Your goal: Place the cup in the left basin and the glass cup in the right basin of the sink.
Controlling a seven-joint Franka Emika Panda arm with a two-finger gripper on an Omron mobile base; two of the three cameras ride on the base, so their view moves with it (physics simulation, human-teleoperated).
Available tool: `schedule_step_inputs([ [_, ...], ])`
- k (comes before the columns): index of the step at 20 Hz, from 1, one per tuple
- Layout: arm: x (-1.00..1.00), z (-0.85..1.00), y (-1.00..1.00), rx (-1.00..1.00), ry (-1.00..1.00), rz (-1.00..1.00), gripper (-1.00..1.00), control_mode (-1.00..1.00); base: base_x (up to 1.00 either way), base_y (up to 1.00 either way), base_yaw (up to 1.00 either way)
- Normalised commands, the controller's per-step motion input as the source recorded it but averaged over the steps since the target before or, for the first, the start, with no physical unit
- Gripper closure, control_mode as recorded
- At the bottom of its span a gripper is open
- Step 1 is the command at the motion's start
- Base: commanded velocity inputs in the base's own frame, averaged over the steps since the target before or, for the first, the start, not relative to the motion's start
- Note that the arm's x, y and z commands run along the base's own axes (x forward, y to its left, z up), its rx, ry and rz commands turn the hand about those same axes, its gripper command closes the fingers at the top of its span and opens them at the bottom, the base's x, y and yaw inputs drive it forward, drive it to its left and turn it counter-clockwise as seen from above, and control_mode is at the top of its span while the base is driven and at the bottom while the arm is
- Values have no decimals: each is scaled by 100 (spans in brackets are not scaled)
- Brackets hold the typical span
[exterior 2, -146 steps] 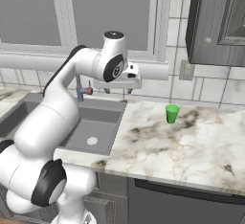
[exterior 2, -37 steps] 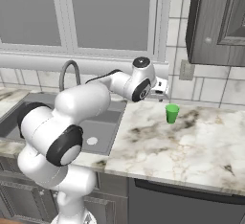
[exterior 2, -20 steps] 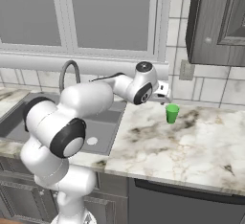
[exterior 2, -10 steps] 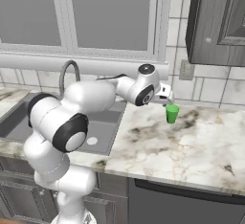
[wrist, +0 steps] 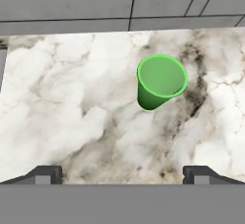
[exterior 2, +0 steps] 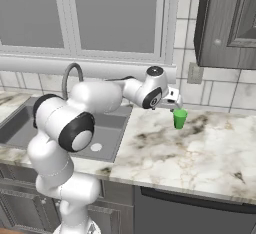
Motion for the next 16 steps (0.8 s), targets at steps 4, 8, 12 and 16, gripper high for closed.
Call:
schedule_step_inputs([
  [4,11,-8,-1,1,2,3,-100,-100,0,0,0],
  [8,10,-12,-4,1,0,3,-100,-100,0,0,0],
  [12,12,-12,-4,0,0,3,-100,-100,0,0,0],
  [16,12,-12,-5,0,0,3,-100,-100,0,0,0],
])
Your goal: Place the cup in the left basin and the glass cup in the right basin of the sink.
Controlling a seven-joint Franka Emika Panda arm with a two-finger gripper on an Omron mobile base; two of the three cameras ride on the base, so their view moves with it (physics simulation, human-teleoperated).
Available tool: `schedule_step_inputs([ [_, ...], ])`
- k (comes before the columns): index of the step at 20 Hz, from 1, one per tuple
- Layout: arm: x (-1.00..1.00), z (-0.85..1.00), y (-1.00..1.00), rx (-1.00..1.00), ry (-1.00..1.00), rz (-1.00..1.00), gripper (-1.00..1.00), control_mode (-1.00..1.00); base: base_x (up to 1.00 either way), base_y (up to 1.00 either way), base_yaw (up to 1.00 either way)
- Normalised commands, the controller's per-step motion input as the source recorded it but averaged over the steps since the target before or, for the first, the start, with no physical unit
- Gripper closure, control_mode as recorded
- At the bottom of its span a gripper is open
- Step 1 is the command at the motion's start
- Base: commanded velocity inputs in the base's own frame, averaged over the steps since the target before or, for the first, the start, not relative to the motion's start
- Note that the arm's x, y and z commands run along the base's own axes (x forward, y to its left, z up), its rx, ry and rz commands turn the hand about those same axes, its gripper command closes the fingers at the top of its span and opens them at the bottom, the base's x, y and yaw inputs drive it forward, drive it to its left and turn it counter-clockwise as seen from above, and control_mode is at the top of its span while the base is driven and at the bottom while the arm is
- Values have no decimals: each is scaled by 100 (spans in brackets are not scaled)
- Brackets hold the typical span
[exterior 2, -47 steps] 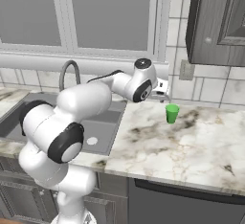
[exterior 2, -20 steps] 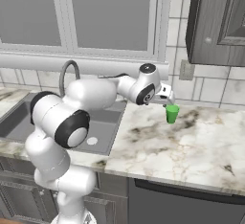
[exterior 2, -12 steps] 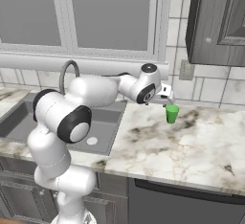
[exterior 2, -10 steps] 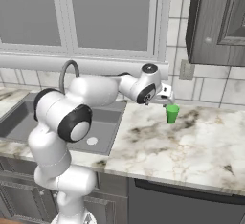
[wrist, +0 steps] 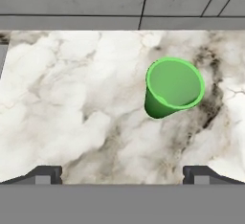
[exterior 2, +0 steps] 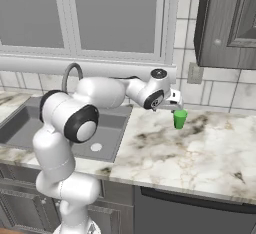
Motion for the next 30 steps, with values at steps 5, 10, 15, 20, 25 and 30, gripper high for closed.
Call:
schedule_step_inputs([
  [5,12,-9,-5,0,0,4,-100,-100,0,0,0],
  [10,10,-7,-6,0,0,4,-100,-100,0,0,0],
  [15,8,-8,-5,0,0,2,-100,-100,0,0,0],
  [20,9,-9,-3,0,0,1,-100,-100,0,0,0],
  [25,13,-9,-2,0,0,0,-100,-100,0,0,0],
  [30,12,-9,-6,0,0,0,-100,-100,0,0,0],
])
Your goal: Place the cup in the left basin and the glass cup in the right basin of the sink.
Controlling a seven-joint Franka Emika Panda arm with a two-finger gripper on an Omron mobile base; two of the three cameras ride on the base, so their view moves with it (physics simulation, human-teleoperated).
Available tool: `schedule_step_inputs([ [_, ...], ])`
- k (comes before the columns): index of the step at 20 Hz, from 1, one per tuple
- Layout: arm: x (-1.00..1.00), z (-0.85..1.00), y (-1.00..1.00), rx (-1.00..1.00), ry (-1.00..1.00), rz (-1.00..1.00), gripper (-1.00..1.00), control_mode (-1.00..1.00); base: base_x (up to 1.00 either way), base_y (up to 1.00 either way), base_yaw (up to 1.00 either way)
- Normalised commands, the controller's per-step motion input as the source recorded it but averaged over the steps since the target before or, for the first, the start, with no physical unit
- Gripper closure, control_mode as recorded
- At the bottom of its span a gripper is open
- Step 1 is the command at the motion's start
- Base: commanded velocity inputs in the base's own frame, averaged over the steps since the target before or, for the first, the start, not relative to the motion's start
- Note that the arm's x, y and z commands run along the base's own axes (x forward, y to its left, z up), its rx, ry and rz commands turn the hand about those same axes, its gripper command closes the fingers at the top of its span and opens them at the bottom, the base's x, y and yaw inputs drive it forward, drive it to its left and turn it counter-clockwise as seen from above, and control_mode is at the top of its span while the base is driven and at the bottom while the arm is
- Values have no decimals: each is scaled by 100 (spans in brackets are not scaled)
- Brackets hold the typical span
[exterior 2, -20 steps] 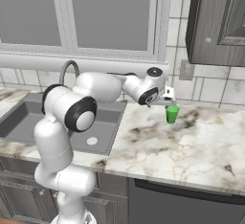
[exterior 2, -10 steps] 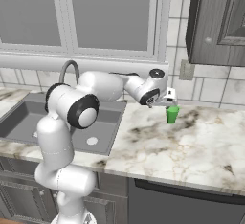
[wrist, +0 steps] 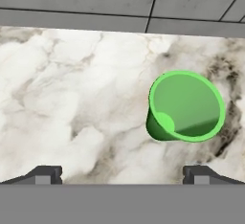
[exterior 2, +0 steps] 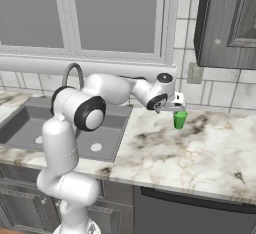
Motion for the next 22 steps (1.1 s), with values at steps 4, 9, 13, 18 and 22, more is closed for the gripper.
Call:
schedule_step_inputs([
  [4,12,-10,-7,0,0,0,-100,-100,0,0,0],
  [9,10,-11,-7,0,1,0,-100,-100,0,0,0],
  [13,10,-12,-3,0,2,0,-100,-100,0,0,0],
  [18,12,-10,-2,0,1,0,-100,-100,0,0,0],
  [22,12,-9,-4,0,0,0,-100,-100,0,0,0],
])
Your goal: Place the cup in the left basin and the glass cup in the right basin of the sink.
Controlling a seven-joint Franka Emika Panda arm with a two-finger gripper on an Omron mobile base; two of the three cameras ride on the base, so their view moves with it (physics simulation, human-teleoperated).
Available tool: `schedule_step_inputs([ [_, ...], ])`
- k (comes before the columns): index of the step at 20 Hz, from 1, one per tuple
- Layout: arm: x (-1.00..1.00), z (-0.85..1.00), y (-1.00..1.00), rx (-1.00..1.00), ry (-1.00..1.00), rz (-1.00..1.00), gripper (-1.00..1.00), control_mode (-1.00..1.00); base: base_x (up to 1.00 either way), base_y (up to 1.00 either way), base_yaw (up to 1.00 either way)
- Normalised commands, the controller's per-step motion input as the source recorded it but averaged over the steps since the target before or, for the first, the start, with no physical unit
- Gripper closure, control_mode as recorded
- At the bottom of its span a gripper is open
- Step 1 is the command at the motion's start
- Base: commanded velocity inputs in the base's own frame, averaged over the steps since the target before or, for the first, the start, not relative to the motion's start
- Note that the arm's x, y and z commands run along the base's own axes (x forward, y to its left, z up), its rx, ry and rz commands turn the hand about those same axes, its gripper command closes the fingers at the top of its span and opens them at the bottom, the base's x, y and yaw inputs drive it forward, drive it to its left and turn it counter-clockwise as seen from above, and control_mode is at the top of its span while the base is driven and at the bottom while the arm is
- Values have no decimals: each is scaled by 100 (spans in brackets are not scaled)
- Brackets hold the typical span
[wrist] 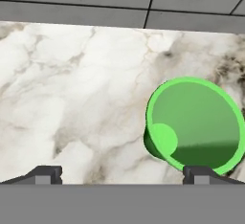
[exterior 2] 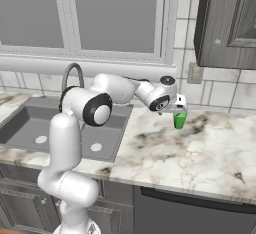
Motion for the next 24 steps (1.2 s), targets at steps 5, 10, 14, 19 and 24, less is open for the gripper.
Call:
schedule_step_inputs([
  [5,11,-11,-5,0,0,0,-100,-100,0,0,0],
  [10,10,-12,-5,0,0,0,-100,-100,0,0,0],
  [14,11,-10,-4,0,0,0,-100,-100,0,0,0],
  [19,9,-8,-3,0,0,1,-100,-100,0,0,0],
  [24,6,-5,-3,0,0,0,-100,-100,0,0,0],
])
